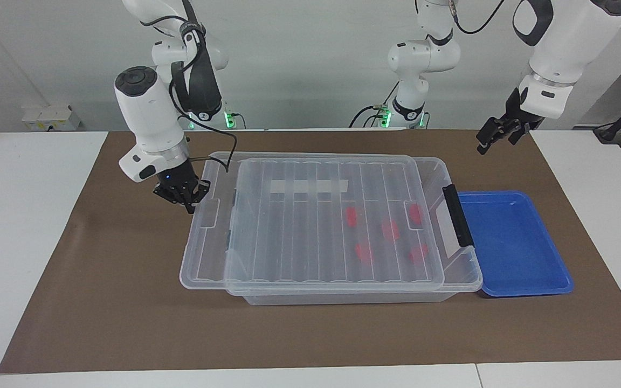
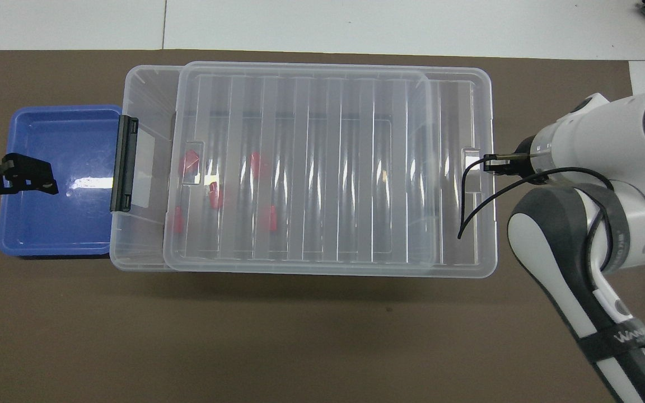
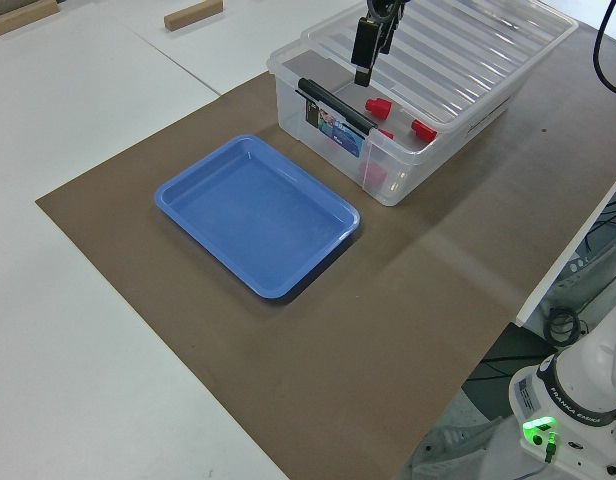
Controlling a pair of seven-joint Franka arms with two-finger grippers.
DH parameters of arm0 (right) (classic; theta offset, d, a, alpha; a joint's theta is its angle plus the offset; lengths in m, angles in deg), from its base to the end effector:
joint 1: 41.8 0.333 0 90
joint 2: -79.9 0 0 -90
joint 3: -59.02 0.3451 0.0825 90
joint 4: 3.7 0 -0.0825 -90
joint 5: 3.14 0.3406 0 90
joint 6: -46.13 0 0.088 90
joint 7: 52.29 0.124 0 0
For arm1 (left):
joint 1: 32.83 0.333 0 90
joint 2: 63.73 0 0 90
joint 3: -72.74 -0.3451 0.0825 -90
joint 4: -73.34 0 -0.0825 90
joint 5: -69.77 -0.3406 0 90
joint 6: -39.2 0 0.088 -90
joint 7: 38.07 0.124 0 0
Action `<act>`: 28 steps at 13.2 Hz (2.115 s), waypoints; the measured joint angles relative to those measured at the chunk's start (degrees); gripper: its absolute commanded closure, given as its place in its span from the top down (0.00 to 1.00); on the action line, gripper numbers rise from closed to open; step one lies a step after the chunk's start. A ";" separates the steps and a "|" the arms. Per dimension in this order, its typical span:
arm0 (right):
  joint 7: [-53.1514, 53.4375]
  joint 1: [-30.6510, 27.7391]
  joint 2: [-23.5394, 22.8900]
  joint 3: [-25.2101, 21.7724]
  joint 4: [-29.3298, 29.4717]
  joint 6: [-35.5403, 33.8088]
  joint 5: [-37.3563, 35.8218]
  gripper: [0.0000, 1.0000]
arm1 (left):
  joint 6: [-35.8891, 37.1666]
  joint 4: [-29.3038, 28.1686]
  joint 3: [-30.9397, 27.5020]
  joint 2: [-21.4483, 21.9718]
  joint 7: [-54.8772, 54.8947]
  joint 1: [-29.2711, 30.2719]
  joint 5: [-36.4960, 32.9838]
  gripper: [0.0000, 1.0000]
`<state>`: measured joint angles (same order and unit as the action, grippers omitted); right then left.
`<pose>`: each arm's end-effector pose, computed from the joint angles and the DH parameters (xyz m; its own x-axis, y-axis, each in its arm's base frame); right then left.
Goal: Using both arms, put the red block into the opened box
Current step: 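Slide the clear lid with the right gripper back over the box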
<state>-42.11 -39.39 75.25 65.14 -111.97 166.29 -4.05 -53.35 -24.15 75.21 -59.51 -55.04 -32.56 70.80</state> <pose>0.5531 0.0803 0.5019 0.9918 -0.0234 0.1256 -0.0215 -0.9996 -0.0165 0.4876 -0.0217 0.6211 0.9666 0.2558 -0.0164 0.2560 -0.9666 0.0104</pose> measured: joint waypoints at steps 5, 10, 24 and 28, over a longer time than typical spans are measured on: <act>0.03 1.09 0.00 0.25 0.00 0.00 0.00 0.00 | 0.00 0.00 0.00 0.00 0.00 0.00 0.00 1.00; 0.36 2.08 0.00 0.51 0.00 0.00 0.01 0.00 | 0.00 0.00 0.00 0.00 0.00 0.00 0.00 1.00; 2.55 6.87 -0.01 0.74 -0.05 0.03 0.01 0.00 | 0.00 0.00 0.21 0.00 5.09 -0.15 0.00 1.00; 2.55 6.89 -0.01 0.74 -0.04 0.08 0.01 0.00 | 0.00 0.00 0.01 0.00 13.24 -0.09 0.00 1.00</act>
<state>-39.57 -32.50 75.24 65.88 -112.00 166.37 -4.04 -53.35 -24.15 75.22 -59.51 -41.80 -32.65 70.80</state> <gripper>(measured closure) 0.991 0.000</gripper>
